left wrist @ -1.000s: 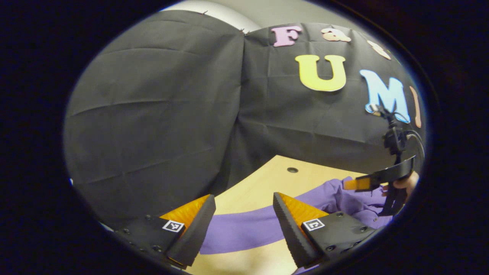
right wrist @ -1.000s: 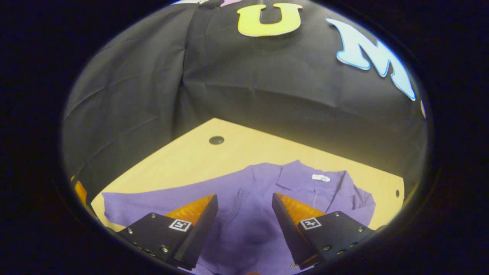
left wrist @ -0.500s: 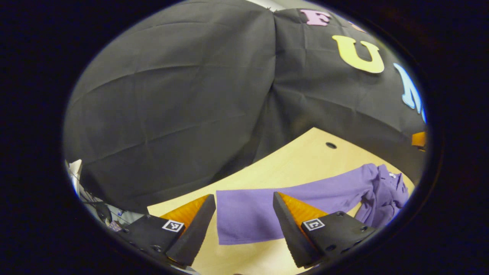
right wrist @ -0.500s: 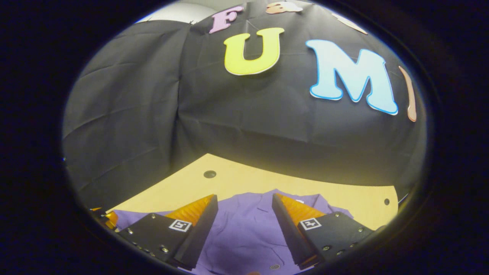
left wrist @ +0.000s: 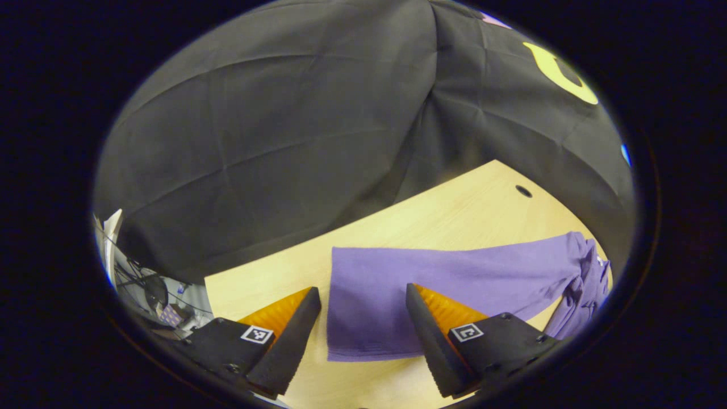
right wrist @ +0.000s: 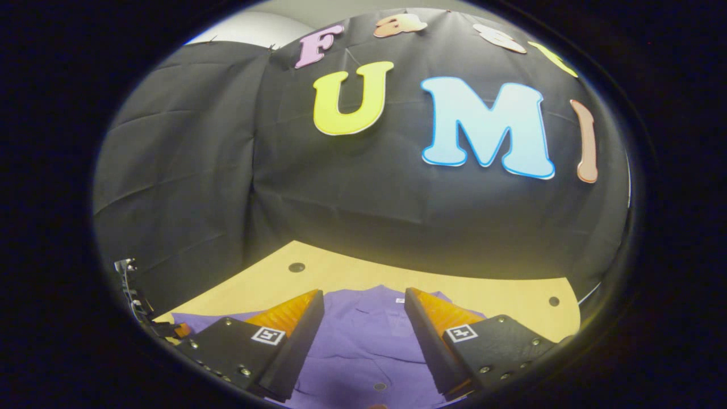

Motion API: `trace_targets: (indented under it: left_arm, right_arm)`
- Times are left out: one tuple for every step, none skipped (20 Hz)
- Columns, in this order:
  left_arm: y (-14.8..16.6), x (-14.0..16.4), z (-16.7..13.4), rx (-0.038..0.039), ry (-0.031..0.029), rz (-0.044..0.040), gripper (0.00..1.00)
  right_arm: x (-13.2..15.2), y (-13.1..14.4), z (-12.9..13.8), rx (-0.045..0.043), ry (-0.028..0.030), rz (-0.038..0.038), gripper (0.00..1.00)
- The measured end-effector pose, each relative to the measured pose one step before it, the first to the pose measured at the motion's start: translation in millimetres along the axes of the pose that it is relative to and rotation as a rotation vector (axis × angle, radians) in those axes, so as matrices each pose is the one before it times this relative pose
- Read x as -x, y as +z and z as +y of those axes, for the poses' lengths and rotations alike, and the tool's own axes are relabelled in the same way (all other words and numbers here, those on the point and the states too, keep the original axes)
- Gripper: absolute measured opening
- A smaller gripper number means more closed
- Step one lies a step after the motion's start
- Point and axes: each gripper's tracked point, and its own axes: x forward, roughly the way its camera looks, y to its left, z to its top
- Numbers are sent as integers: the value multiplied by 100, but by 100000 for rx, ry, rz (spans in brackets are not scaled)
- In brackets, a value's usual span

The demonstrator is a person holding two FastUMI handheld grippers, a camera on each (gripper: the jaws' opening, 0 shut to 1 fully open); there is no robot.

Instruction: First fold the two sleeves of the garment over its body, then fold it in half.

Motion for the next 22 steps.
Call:
trace_targets:
  left_arm:
    - [72,-287,88,-1904,-346,-1114,96]
    - [-316,16,-72,-1526,491,530,98]
    - [-199,-124,-163,-2491,386,151,95]
    - [-217,-95,-49,-2275,327,-43,98]
    - [220,-29,-279,-349,-342,-1150,95]
    - [124,48,-172,571,426,82,93]
    - [-43,34,-84,-34,-690,-279,90]
    - [-15,-26,-354,-349,-517,153,88]
    - [156,124,-229,-454,-807,-367,81]
    - [17,-56,-123,-175,-595,-295,70]
    - [20,27,36,-79,-522,-854,59]
    - [-33,-229,33,1214,-1260,-635,48]
    - [97,-86,-178,1086,-677,-541,37]
    - [56,-7,-26,-92,20,459,26]
    - [61,78,100,-721,-98,-25,14]
    - [218,-277,-102,-127,-223,1220,11]
    - [24,-21,-290,-457,-601,350,7]
    - [-12,26,-34,534,-693,426,7]
    - [29,33,14,856,-617,63,7]
    - [44,173,-25,1092,-693,352,7]
    - [7,11,-20,1171,-757,466,7]
    - [-39,5,-11,1302,-737,892,7]
  right_arm:
    - [483,22,-267,-1225,-96,300,87]
    - [502,-13,-240,-1166,118,256,87]
    - [342,72,-200,-619,-19,2,87]
    - [269,-47,-386,35,-466,-164,87]
    - [359,82,-289,179,-414,-308,87]
    - [239,-34,-33,188,-82,-157,87]
    - [254,20,-83,68,260,84,87]
    - [200,-86,25,148,293,22,87]
    - [89,33,5,138,262,3,87]
    - [62,10,-63,11,192,-105,87]
    - [106,90,13,-168,145,-125,89]
    - [162,-51,117,-290,338,-237,87]
    - [140,41,42,-350,270,125,87]
    - [72,-152,-85,-306,301,29,87]
    - [139,64,-67,-224,134,18,87]
    - [105,4,-98,-195,57,-54,87]
    - [-64,-24,5,-142,12,-163,87]
    - [114,10,-155,-220,-192,-231,87]
    - [128,137,-190,-278,-235,-380,87]
    - [290,65,-346,-205,-306,-412,87]
    - [186,94,-345,-27,-350,-409,87]
    - [225,3,-423,224,-543,-368,87]
